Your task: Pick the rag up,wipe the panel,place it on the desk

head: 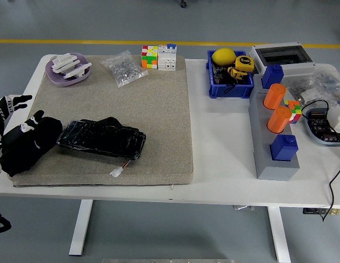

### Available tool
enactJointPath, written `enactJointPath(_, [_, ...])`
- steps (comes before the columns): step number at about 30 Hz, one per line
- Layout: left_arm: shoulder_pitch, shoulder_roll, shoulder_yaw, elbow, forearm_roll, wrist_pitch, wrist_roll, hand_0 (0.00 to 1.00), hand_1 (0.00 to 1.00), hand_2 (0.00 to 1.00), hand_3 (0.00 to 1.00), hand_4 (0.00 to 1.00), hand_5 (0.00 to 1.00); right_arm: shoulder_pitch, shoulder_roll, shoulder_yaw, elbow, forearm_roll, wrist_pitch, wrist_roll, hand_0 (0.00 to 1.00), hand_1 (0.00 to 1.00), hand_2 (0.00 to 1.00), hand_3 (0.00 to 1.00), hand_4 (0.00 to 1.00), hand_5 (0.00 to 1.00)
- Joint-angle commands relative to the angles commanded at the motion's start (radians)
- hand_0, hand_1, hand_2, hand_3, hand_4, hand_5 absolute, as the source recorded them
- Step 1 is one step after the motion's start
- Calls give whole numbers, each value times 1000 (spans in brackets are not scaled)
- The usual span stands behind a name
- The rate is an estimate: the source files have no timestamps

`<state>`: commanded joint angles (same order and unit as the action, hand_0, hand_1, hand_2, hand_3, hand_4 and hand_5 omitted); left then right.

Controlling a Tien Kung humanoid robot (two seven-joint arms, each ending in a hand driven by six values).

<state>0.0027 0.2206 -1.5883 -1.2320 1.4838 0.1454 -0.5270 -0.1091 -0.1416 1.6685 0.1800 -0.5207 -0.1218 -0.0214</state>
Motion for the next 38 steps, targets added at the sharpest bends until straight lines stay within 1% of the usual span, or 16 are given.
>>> enactJointPath(6, [-8, 11, 6, 13, 2, -3, 0, 654, 739, 691, 602, 900, 435, -2, 2, 9, 0, -1, 2, 2, 757, 622, 677, 610, 998, 511])
enactJointPath(13, [-15, 2, 13, 2, 1, -4, 2, 655, 739, 691, 601, 900, 433, -1, 3, 11, 0, -8, 4, 1, 757, 623, 677, 611, 998, 513])
enactJointPath(19, [-14, 2, 14, 6, -1, -3, 1, 656, 739, 690, 600, 899, 432, -4, 5, 5, 0, -4, 6, 0, 758, 623, 677, 611, 998, 516])
enactJointPath(20, [-14, 3, 13, 6, -3, -2, 0, 655, 739, 691, 600, 899, 431, -5, 5, 2, 0, -1, 6, 0, 758, 623, 677, 574, 998, 517])
enactJointPath(25, [-13, 2, 8, 11, -7, -1, -2, 655, 739, 691, 600, 899, 431, -6, 5, -1, 0, -2, 9, -2, 758, 623, 677, 574, 998, 517])
enactJointPath(26, [-13, 1, 8, 10, -7, -1, -3, 659, 740, 689, 598, 898, 429, -5, 4, -11, 0, 10, 5, 1, 757, 624, 677, 594, 998, 517])
enactJointPath(29, [-14, 1, 8, 12, -7, -1, -3, 659, 740, 689, 598, 898, 429, -4, 5, -25, 0, 21, -15, 7, 757, 624, 677, 594, 998, 517])
enactJointPath(31, [-14, 1, 8, 13, -7, -1, -3, 659, 740, 689, 598, 898, 429, -5, 5, -24, 0, 18, -15, 5, 757, 624, 677, 594, 998, 517])
enactJointPath(32, [-14, 1, 7, 13, -7, -1, -3, 656, 741, 689, 599, 898, 428, -5, 4, -22, 0, 14, -13, 3, 757, 624, 675, 622, 998, 518])
enactJointPath(38, [-10, 2, 2, 10, -8, -1, -4, 656, 741, 689, 599, 898, 428, -8, 2, -10, 0, -6, -4, -6, 757, 624, 675, 622, 998, 518])
